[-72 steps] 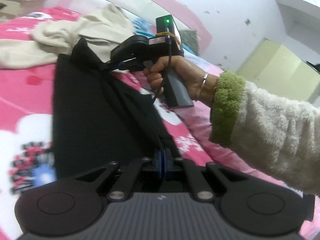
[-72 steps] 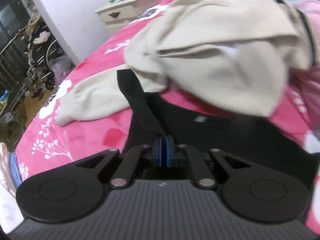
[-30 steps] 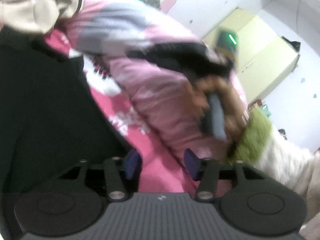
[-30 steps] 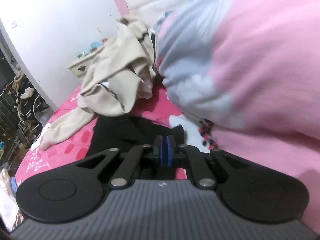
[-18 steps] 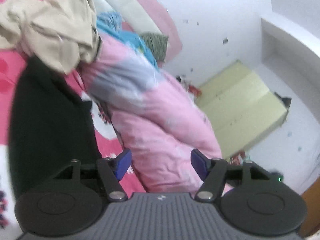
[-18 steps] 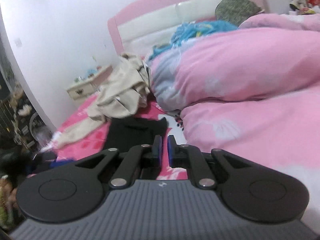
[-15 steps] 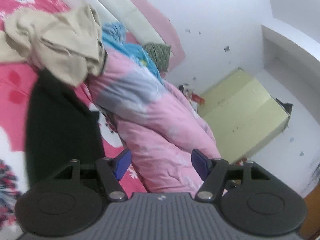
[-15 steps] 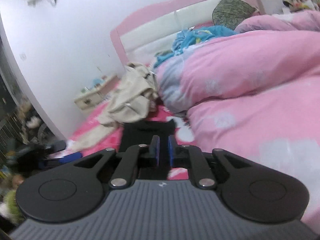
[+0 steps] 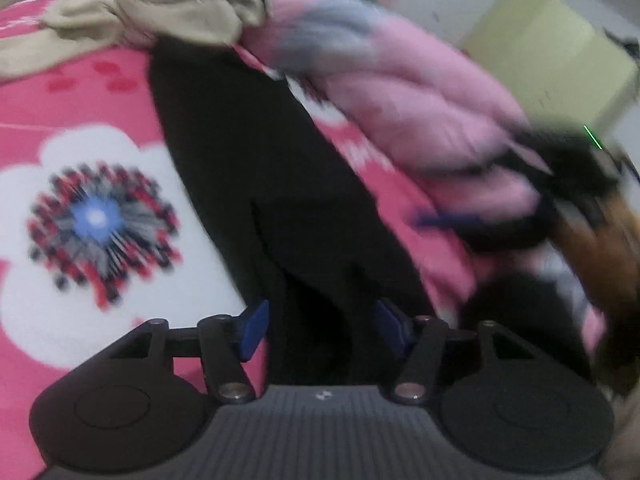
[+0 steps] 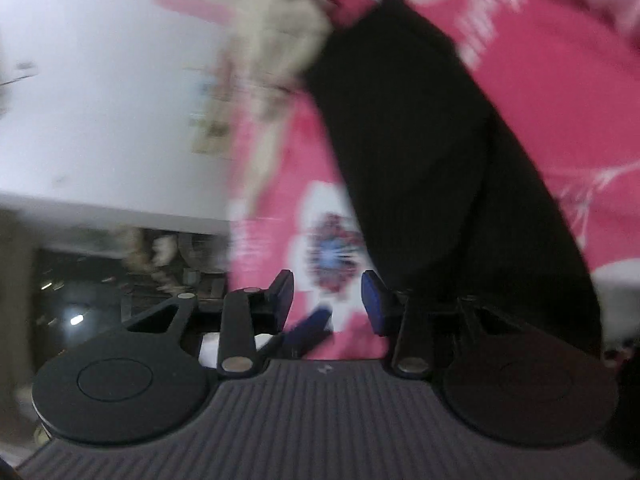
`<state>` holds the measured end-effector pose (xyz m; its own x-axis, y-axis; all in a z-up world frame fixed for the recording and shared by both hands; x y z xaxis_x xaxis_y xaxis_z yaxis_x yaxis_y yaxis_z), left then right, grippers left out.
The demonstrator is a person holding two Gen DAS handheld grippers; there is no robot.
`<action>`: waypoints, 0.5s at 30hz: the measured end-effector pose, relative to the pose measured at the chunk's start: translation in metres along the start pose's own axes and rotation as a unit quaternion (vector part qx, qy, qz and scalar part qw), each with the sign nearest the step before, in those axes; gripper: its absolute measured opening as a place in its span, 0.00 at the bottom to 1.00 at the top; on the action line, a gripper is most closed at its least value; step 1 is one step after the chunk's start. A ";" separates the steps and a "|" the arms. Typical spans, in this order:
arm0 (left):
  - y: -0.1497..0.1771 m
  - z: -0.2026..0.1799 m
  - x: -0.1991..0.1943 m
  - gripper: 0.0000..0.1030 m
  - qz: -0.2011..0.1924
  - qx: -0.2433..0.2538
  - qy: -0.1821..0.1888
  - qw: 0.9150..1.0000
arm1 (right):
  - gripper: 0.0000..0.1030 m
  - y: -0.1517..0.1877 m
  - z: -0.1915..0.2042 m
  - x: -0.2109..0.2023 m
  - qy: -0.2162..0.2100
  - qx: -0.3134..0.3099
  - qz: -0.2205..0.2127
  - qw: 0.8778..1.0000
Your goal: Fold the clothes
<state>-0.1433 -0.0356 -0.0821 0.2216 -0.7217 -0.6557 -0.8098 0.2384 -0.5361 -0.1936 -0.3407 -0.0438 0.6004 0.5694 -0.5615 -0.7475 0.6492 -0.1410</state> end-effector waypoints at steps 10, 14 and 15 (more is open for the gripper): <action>0.039 -0.017 0.004 0.53 0.025 0.117 -0.005 0.993 | 0.40 -0.022 0.049 0.110 0.176 -0.382 0.048 0.906; 0.045 -0.019 0.001 0.51 0.028 0.148 -0.016 0.988 | 0.40 -0.016 0.051 0.131 0.186 -0.529 0.087 0.823; 0.047 -0.020 -0.001 0.51 0.029 0.155 -0.019 0.987 | 0.40 -0.015 0.050 0.135 0.186 -0.547 0.097 0.810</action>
<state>-0.1925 -0.0371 -0.0959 0.2056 -0.6778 -0.7059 -0.6173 0.4699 -0.6309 -0.0868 -0.2486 -0.0767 0.4669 0.2830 -0.8378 -0.7444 -0.3856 -0.5451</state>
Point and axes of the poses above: each gripper's, at about its wrist camera, not at the fingertips, and x roughly the way its jaws point, z to its left, y to its underside, the point moved 2 cm from there along x, roughly the way its jaws point, and after that the axes turned 6 degrees about -x, right-handed, at the moved point
